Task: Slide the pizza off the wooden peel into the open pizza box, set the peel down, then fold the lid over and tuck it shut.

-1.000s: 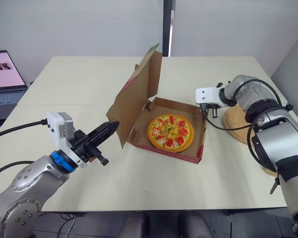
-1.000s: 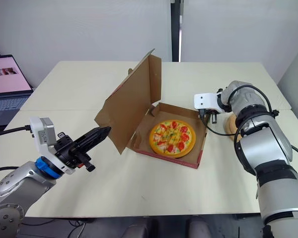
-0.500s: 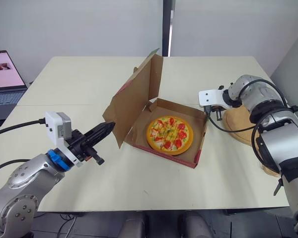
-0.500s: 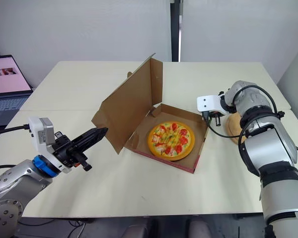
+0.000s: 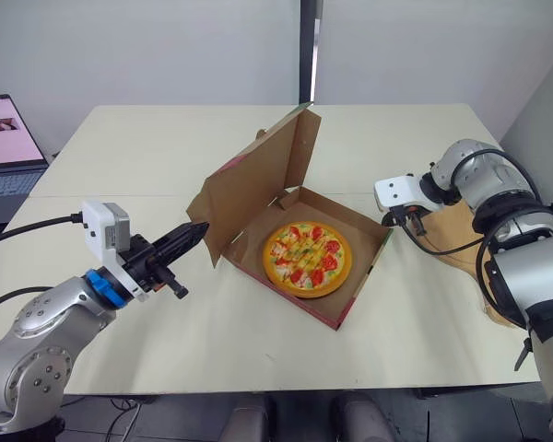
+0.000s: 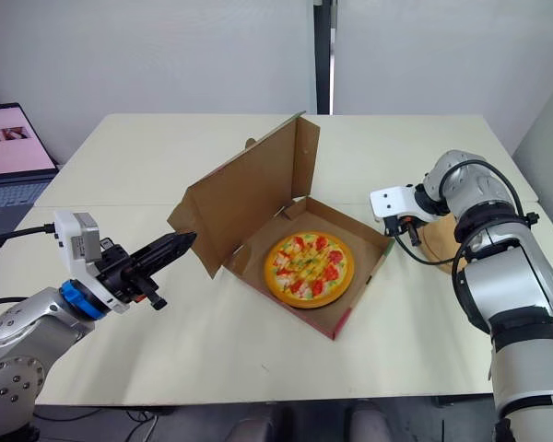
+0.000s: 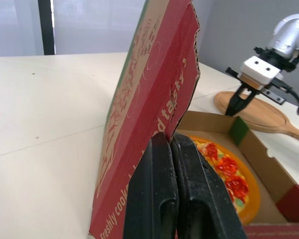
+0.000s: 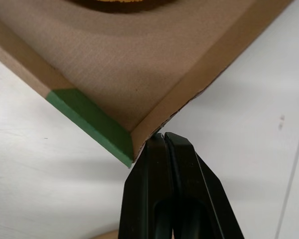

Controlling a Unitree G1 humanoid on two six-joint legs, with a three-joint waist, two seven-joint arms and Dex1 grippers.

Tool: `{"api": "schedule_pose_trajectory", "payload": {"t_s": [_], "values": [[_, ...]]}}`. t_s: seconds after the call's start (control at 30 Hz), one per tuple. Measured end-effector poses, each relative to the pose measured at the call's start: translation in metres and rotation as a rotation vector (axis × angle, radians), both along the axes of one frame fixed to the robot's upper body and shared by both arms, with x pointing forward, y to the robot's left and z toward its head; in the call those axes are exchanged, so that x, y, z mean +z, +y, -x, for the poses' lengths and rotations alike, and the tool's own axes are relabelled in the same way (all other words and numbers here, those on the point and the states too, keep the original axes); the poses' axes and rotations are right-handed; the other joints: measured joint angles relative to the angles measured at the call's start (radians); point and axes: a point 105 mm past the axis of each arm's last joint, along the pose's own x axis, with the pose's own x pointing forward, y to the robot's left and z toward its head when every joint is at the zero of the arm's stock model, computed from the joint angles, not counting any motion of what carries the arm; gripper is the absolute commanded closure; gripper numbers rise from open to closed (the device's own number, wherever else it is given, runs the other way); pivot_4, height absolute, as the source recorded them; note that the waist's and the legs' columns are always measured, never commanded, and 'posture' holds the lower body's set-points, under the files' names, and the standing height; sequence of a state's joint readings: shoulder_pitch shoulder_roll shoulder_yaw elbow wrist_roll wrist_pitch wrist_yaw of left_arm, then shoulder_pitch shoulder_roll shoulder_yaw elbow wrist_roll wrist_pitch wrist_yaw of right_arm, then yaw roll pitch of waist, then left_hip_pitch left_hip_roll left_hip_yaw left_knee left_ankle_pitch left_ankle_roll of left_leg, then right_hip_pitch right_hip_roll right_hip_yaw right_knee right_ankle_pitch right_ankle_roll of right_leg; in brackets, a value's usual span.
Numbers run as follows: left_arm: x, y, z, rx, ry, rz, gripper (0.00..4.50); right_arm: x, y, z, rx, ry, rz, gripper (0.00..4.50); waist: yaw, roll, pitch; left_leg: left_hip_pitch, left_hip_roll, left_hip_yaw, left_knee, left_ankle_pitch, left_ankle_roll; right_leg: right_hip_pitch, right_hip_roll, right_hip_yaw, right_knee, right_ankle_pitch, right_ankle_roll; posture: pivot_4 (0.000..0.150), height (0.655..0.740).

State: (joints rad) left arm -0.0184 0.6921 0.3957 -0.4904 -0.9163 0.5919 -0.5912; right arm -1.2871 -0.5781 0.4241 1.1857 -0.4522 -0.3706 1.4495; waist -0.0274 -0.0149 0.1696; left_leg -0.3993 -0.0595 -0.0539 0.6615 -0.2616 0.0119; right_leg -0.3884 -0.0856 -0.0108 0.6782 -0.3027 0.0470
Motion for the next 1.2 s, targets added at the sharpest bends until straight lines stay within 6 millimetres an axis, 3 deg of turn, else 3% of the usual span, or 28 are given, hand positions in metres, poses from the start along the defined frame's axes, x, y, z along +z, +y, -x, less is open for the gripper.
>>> {"api": "schedule_pose_trajectory", "payload": {"t_s": [0.37, 0.47, 0.7, 0.9, 1.2], "values": [[0.014, -0.006, -0.028, -0.078, -0.047, 0.002, 4.5, -0.015, 0.004, 0.031, 0.114, 0.047, -0.048, 4.44, 0.005, 0.0, 0.0, -0.001, 0.0, -0.001, 0.001, 0.0, 0.0, 0.0, 0.0, -0.001, 0.0, 0.0, 0.0, 0.15, 0.7281], [0.016, -0.01, -0.038, -0.11, -0.046, 0.003, 4.5, -0.017, 0.001, 0.049, 0.112, 0.062, -0.072, 4.44, 0.011, 0.0, 0.0, -0.001, 0.0, -0.001, 0.001, 0.0, 0.0, 0.0, -0.001, -0.001, 0.0, 0.0, 0.0, 0.15, 0.7281], [0.025, -0.024, -0.055, -0.18, -0.069, 0.016, 4.5, -0.02, 0.018, 0.091, 0.122, 0.135, -0.156, 4.44, 0.022, -0.001, 0.001, -0.001, 0.0, -0.001, 0.001, 0.0, 0.0, 0.0, 0.0, -0.001, 0.0, 0.0, 0.0, 0.15, 0.7281], [0.022, -0.036, -0.063, -0.225, -0.055, 0.041, 4.5, -0.024, 0.025, 0.118, 0.097, 0.186, -0.213, 4.44, 0.027, -0.002, 0.002, -0.001, 0.0, -0.001, 0.001, 0.0, 0.0, 0.0, -0.001, -0.001, 0.0, 0.0, 0.0, 0.15, 0.7281], [0.022, -0.047, -0.069, -0.263, -0.035, 0.091, 4.5, -0.026, 0.028, 0.139, 0.019, 0.193, -0.301, 4.44, 0.028, -0.003, 0.002, -0.002, 0.0, -0.001, 0.002, 0.0, 0.0, 0.0, -0.001, -0.001, 0.0, 0.0, 0.0, 0.15, 0.7281]]}}
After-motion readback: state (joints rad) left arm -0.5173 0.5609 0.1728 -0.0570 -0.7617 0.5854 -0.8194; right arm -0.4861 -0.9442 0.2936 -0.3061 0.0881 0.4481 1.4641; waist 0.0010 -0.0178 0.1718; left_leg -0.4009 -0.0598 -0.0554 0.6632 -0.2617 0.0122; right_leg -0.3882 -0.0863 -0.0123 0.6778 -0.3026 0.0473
